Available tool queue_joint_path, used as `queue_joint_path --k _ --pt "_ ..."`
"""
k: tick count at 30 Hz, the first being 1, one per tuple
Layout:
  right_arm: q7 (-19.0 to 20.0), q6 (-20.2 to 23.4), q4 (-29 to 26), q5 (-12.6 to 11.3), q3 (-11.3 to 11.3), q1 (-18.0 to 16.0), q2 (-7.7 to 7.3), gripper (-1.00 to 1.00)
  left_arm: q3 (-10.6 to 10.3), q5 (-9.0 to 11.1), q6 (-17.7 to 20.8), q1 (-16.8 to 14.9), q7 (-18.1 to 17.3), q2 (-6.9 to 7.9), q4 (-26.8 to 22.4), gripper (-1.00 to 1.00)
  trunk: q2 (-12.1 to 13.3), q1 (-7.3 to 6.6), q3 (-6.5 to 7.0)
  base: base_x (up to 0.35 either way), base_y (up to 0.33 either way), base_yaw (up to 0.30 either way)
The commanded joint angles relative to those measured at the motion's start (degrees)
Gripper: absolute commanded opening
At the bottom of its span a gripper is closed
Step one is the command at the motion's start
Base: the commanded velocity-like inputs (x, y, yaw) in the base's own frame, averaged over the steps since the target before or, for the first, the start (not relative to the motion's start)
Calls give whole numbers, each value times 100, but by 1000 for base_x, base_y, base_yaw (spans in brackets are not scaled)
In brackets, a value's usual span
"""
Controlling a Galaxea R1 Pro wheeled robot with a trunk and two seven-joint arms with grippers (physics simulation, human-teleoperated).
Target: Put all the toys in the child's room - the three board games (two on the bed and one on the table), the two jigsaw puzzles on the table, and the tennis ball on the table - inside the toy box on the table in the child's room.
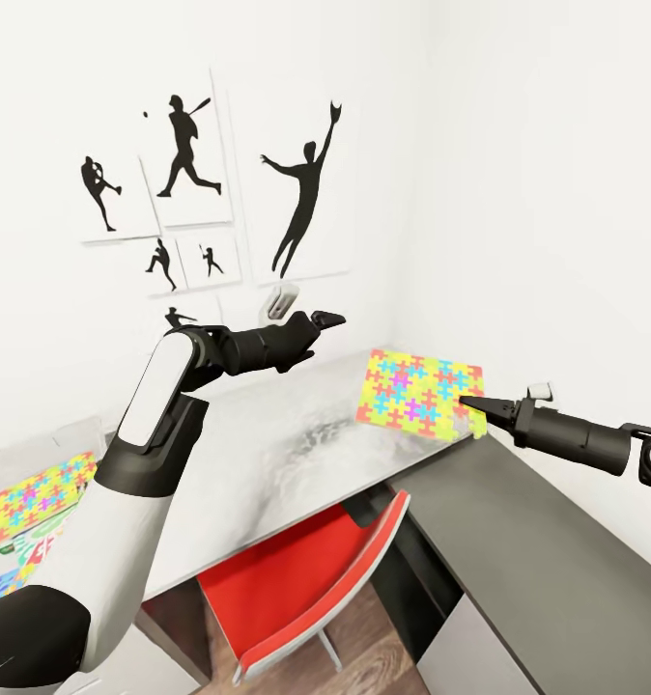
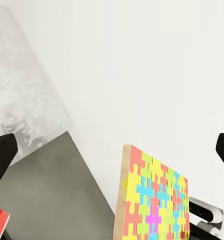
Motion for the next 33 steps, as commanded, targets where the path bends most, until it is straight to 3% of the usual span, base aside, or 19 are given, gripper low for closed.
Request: queue_joint_path --k 1,20,33 --pt "17 4 3 -47 30 -22 -6 -100 3 55 1 -7 60 -1 -4 100 -13 5 -3 0 0 4" --pt "11 -4 6 -47 38 -9 22 -100 3 63 1 -7 60 -1 0 100 -13 5 102 0 0 75" --pt "-88 -5 12 -30 38 -4 23 -100 10 64 1 -7 60 -3 3 100 -13 5 78 0 113 230"
